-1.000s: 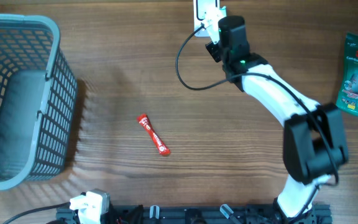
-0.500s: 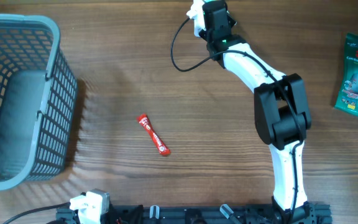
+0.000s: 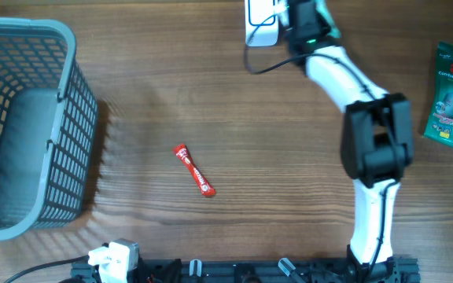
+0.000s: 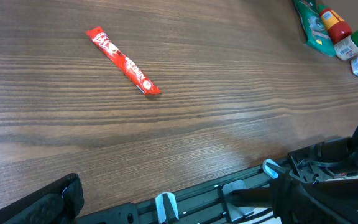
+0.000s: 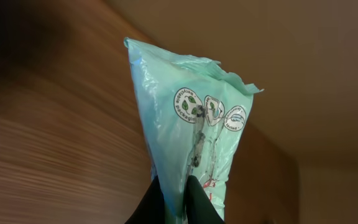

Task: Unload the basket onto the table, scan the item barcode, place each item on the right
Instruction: 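Carry the tissue pack to the right edge and release it, then reach the right gripper down to the red Nescafe stick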

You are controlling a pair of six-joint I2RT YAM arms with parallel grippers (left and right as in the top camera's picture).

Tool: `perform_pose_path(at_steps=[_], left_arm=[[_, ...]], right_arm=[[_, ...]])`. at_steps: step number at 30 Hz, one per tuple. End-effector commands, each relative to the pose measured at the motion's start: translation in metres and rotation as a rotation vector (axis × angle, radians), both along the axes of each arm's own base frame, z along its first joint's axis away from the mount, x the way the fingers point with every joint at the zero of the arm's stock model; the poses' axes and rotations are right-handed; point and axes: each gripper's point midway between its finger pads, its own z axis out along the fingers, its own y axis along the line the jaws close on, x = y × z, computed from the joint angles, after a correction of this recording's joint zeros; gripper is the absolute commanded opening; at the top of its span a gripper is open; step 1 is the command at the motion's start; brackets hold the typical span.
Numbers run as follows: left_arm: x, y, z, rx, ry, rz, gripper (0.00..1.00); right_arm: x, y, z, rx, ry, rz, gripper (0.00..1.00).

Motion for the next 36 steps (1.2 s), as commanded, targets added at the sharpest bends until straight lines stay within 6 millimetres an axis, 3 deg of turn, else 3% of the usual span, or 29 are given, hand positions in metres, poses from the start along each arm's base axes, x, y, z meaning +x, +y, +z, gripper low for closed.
perform_pose_path(at_steps=[1, 3, 7, 8, 11, 13, 16, 19, 23, 26, 28, 30, 32, 33, 36], left_arm=[[0.0, 0.0, 0.001, -0.002, -0.005, 0.0, 1.0], [0.0, 0.0, 0.001, -0.002, -0.005, 0.0, 1.0], [0.0, 0.0, 0.001, -0.002, -0.005, 0.0, 1.0], [0.0, 0.0, 0.001, -0.002, -0.005, 0.0, 1.0], [0.0, 0.0, 0.001, -0.002, -0.005, -0.001, 1.0], [0.0, 0.0, 0.001, -0.002, -0.005, 0.0, 1.0], [0.0, 0.0, 0.001, -0.002, -0.005, 0.0, 1.0], [0.0, 0.0, 0.001, -0.002, -0.005, 0.0, 1.0], [0.0, 0.0, 0.001, -0.002, -0.005, 0.0, 1.0], [0.0, 0.0, 0.001, -0.002, -0.005, 0.0, 1.0], [0.0, 0.0, 0.001, -0.002, -0.005, -0.001, 1.0], [0.0, 0.0, 0.001, -0.002, -0.005, 0.0, 1.0], [0.0, 0.0, 0.001, -0.002, -0.005, 0.0, 1.0], [0.0, 0.0, 0.001, -0.002, -0.005, -0.001, 1.0], [0.0, 0.0, 0.001, -0.002, -0.005, 0.0, 1.0]], right_arm=[[-0.011, -0.1, 0.035, 0.114, -0.111, -0.29, 0.04], [-0.028, -0.153, 0.022, 0.174, -0.106, -0.434, 0.04], [-0.056, -0.224, 0.0, 0.311, -0.073, -0.591, 0.04], [-0.071, -0.251, -0.003, 0.333, -0.081, -0.67, 0.04], [-0.097, -0.296, -0.008, 0.375, -0.106, -0.81, 0.04], [-0.114, -0.319, -0.012, 0.411, -0.113, -0.877, 0.09], [-0.124, -0.328, -0.023, 0.505, -0.077, -0.879, 0.4], [-0.129, -0.323, -0.022, 0.612, -0.126, -0.969, 1.0], [-0.107, -0.264, 0.006, 0.843, -0.094, -0.814, 1.0], [-0.1, -0.206, 0.036, 1.051, -0.058, -0.73, 1.0], [-0.1, -0.138, 0.059, 1.236, 0.054, -0.579, 1.0], [-0.105, -0.07, 0.071, 1.351, 0.199, -0.428, 1.0], [-0.12, -0.01, 0.068, 1.406, 0.36, -0.348, 1.0], [-0.129, 0.012, 0.062, 1.392, 0.423, -0.334, 1.0], [-0.162, 0.095, 0.045, 1.249, 0.607, -0.163, 1.0]])
